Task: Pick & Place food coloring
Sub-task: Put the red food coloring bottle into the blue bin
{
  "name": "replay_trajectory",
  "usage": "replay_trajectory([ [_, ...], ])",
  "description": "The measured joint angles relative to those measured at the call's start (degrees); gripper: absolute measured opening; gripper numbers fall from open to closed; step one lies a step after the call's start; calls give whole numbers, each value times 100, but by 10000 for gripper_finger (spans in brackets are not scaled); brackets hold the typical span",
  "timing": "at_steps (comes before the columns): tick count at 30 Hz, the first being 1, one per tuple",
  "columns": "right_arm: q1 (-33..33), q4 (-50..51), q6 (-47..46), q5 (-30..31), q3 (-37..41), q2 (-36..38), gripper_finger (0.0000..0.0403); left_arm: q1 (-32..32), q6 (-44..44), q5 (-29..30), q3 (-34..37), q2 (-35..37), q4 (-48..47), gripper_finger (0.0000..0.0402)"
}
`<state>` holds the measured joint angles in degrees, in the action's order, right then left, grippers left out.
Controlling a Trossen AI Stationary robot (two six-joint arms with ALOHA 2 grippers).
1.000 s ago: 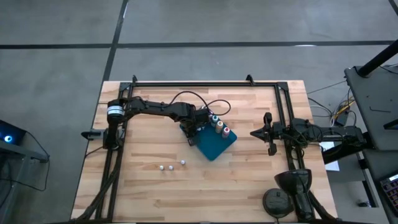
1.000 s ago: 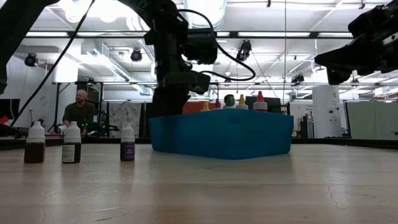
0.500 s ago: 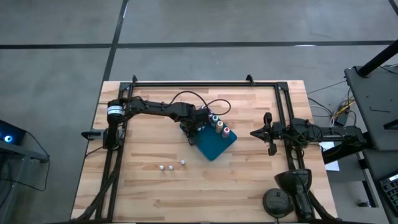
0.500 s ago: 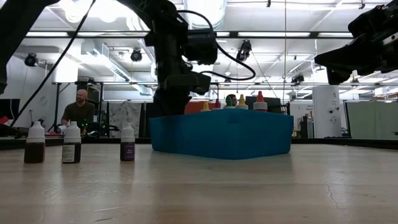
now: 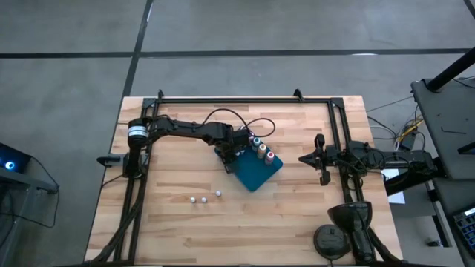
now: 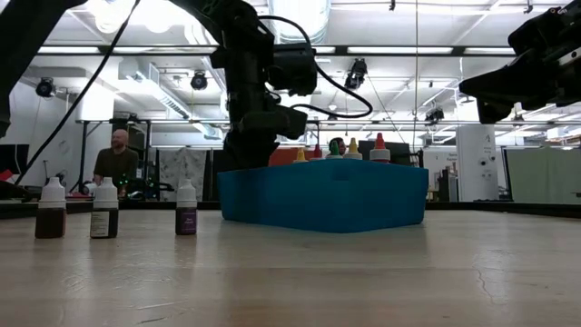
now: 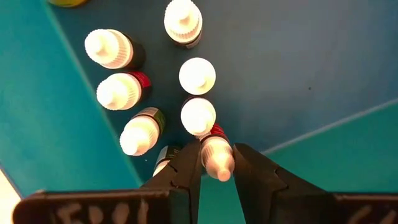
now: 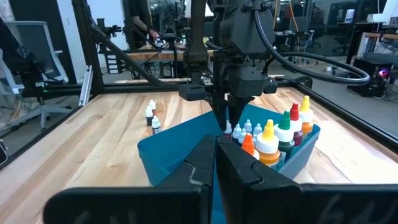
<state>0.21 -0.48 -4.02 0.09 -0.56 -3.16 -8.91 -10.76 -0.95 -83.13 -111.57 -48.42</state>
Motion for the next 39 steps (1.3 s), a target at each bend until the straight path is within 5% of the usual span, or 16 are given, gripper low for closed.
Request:
replay_trajectory([
  [39, 0, 2, -2, 1, 0, 0, 9, 0, 63, -3, 0, 2, 0, 71],
])
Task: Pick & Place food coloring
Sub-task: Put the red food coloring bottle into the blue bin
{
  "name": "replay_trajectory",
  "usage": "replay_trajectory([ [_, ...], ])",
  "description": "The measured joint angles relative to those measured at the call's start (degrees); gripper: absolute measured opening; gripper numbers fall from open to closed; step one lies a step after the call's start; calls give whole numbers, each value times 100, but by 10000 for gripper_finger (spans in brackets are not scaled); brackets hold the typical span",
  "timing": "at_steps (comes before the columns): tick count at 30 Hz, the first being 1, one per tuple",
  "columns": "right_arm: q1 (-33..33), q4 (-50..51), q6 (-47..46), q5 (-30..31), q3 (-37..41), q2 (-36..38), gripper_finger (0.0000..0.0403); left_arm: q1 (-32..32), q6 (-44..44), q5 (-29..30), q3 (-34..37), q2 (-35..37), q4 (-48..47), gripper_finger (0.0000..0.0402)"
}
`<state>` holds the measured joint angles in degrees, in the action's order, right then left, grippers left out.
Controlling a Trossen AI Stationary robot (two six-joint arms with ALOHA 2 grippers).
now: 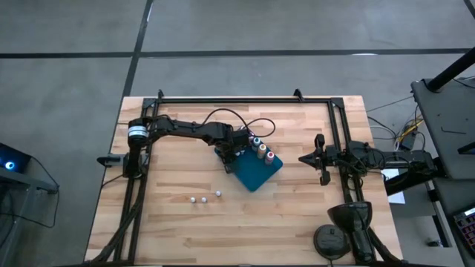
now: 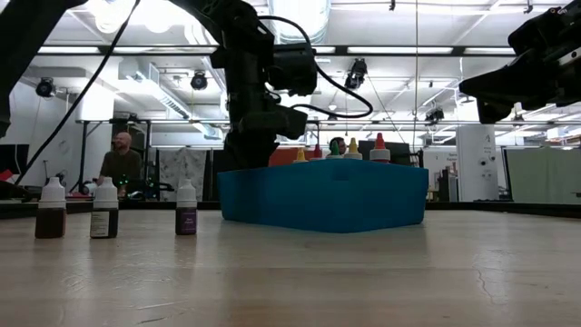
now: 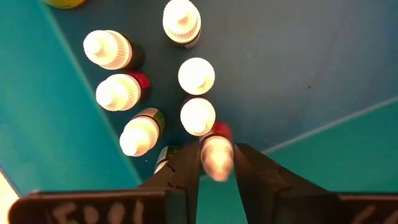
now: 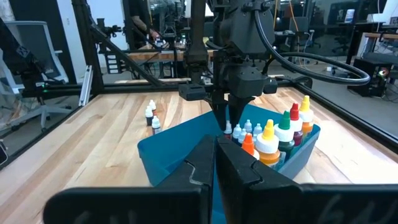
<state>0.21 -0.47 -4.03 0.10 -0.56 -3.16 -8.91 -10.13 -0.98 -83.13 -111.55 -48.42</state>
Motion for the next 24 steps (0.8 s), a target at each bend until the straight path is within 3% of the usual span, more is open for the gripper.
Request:
replay_trajectory([
  [9, 0, -2, 0, -1, 0, 0, 9, 0, -24, -1, 2, 0, -2, 135],
  [24, 0, 0, 11, -1, 0, 0, 9, -4, -33, -1, -407, 24, -449, 140],
])
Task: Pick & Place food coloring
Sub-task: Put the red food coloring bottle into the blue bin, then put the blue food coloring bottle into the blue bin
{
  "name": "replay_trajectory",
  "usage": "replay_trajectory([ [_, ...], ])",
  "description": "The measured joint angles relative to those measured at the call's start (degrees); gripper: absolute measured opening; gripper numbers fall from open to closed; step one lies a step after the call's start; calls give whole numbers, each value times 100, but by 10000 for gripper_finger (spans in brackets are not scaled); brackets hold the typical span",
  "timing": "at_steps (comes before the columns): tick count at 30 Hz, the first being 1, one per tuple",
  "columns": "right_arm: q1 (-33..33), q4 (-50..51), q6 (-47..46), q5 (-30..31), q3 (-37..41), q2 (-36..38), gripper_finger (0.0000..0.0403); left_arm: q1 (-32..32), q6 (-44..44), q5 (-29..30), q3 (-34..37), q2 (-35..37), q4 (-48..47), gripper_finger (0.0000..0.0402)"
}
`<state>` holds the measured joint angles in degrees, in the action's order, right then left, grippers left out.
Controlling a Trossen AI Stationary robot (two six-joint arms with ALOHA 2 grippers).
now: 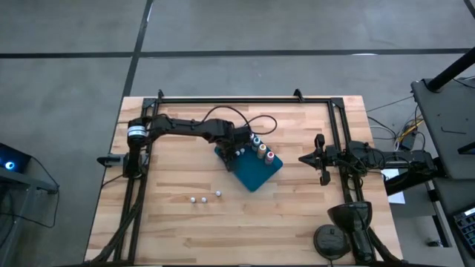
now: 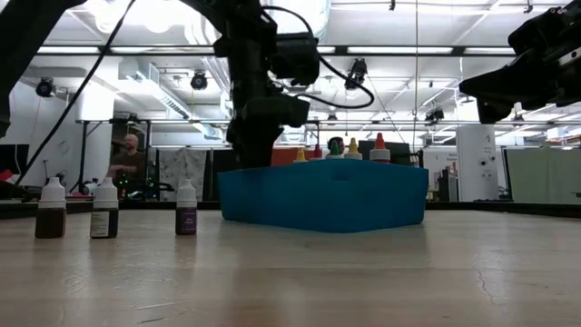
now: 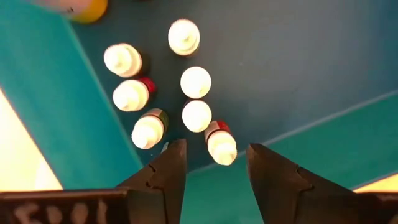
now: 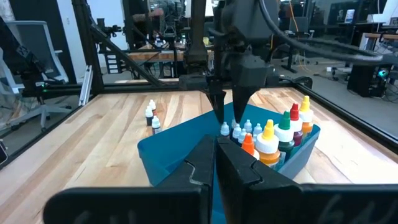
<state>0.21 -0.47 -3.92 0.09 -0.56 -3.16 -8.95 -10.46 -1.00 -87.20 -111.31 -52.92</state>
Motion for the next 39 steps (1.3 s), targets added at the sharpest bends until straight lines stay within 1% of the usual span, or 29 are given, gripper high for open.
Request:
replay_trajectory([
  [7, 0, 0, -10, 0, 0, 0, 9, 42, -1, -1, -223, 46, -242, 140],
  [16, 0, -5, -10, 6, 0, -9, 9, 318, -2, -6, -165, 399, -494, 140],
  [25, 0, 3, -5, -5, 2, -23, 9, 724, 13, -9, -113, 743, -538, 140],
  [30, 0, 1, -7, 0, 2, -33, 9, 963, 17, -2, 98, 960, -503, 140],
  [39, 0, 3, -9, -3, 2, -31, 9, 1510, 49, -3, 1005, 1490, 171, 140],
])
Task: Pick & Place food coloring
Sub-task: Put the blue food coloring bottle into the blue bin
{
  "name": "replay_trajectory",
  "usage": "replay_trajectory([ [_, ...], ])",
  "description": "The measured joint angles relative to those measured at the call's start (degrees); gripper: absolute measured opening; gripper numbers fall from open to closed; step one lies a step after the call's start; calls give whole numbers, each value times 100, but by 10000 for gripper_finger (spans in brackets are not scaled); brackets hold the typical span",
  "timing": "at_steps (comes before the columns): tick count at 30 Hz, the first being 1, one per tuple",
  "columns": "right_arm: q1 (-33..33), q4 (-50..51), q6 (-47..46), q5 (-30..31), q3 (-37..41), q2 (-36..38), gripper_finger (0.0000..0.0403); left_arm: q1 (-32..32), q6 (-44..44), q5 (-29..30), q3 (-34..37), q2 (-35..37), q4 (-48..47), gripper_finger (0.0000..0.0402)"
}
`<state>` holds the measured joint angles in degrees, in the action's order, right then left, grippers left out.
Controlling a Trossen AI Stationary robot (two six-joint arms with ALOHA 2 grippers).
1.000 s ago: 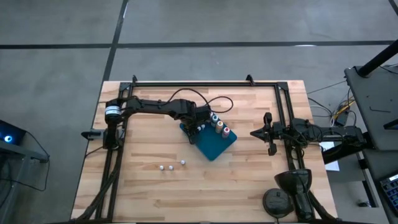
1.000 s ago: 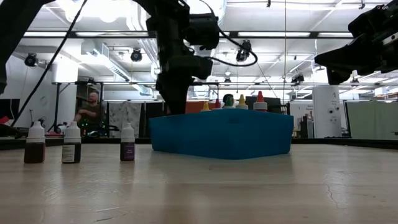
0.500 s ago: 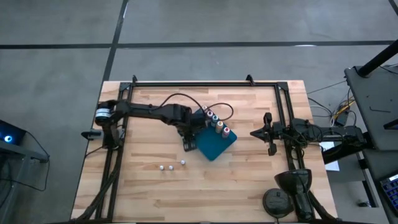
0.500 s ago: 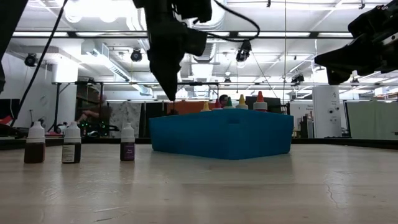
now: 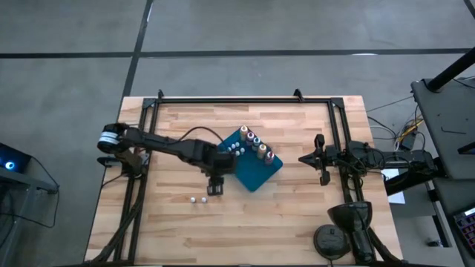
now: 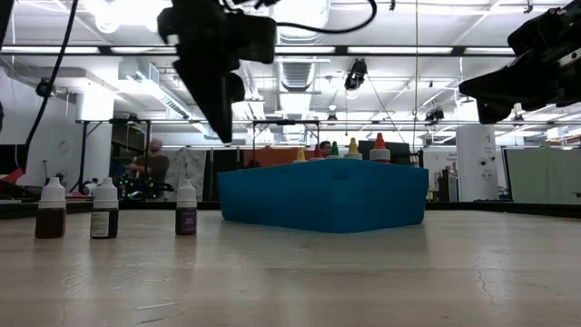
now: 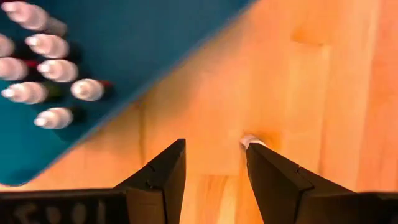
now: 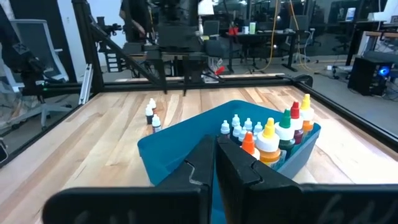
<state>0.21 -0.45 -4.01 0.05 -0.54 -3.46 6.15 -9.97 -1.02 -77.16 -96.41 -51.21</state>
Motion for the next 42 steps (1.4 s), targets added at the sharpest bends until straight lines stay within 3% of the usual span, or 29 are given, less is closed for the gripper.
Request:
replay_trajectory([
  [9, 0, -4, -2, 4, 0, -4, 9, 505, 568, 1, 711, 403, 899, 140],
  [21, 0, -2, 3, 2, 0, -2, 9, 798, 829, 3, 712, 376, 928, 140],
  [42, 0, -4, 9, 4, -2, -2, 9, 826, 825, 3, 718, -343, 969, 140],
])
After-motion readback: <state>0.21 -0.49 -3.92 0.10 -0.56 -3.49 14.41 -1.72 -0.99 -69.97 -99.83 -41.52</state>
